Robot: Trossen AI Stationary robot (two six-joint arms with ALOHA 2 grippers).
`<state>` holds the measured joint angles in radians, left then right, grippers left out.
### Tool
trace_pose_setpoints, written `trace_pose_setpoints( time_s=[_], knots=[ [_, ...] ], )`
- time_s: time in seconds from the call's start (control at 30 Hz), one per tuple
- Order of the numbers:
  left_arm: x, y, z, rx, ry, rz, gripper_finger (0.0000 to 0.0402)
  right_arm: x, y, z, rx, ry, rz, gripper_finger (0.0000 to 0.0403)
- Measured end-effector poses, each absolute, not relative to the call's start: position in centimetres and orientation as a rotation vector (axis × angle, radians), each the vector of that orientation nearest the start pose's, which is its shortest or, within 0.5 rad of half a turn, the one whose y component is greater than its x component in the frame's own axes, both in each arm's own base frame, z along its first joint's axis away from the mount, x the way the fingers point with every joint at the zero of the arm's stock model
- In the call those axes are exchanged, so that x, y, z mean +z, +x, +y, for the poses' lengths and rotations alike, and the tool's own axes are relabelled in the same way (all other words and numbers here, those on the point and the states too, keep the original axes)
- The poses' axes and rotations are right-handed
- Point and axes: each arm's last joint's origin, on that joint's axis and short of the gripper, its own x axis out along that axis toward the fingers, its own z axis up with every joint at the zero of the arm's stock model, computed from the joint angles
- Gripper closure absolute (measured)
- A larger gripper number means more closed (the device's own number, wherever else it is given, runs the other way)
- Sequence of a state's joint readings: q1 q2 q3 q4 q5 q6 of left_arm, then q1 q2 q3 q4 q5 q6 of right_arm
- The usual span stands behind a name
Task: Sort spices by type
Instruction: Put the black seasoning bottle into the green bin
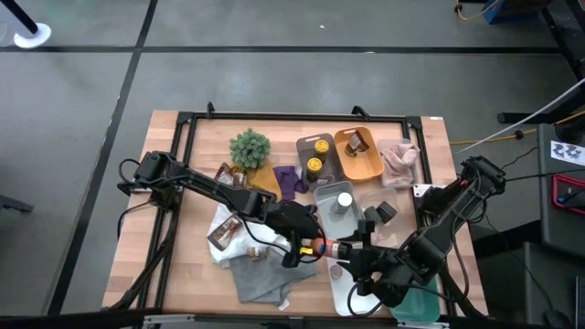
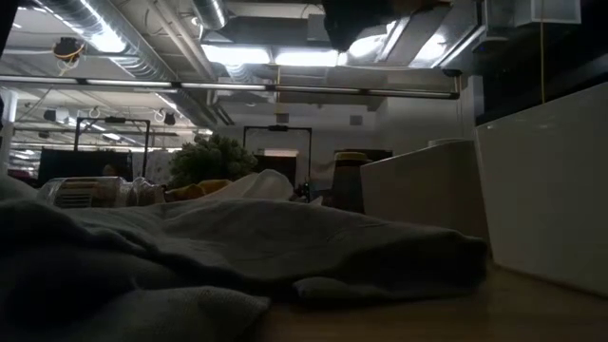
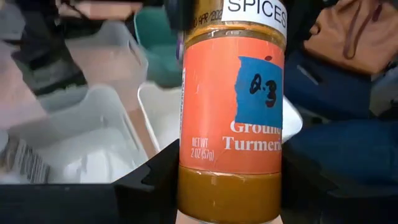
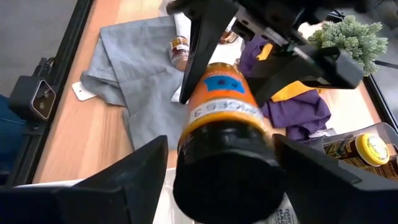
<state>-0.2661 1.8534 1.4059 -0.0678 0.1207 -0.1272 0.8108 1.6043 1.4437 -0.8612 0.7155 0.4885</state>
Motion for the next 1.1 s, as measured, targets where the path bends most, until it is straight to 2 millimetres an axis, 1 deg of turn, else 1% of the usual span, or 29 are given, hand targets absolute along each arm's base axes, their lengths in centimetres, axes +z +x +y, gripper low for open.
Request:
trace_pose_setpoints(
  time_s=[0.1, 0.27, 0.43, 0.53, 0.67, 0.87, 1.1],
  knots=[
    [25.88, 40.91, -11.51, -0.348, -0.080, 0.526, 0.0215, 31.10, 23.91, 22.40, -0.093, -0.239, 0.722, 0.0139],
    [25.83, 40.88, -11.52, -0.351, -0.080, 0.532, 0.0215, 31.15, 23.97, 22.46, -0.091, -0.232, 0.716, 0.0190],
    [25.83, 40.87, -11.54, -0.361, -0.046, 0.526, 0.0215, 31.21, 24.02, 22.49, -0.093, -0.232, 0.706, 0.0190],
    [25.82, 40.86, -11.57, -0.362, -0.039, 0.526, 0.0208, 31.22, 24.03, 22.51, -0.092, -0.229, 0.705, 0.0190],
    [25.78, 40.82, -11.60, -0.358, -0.055, 0.534, 0.0184, 31.18, 24.04, 22.59, -0.067, -0.211, 0.721, 0.0184],
    [25.75, 40.81, -11.60, -0.352, -0.066, 0.539, 0.0151, 31.13, 24.00, 22.62, -0.051, -0.203, 0.736, 0.0188],
    [25.74, 40.80, -11.60, -0.351, -0.069, 0.541, 0.0149, 31.17, 23.92, 22.60, -0.037, -0.198, 0.747, 0.0186]
  ],
)
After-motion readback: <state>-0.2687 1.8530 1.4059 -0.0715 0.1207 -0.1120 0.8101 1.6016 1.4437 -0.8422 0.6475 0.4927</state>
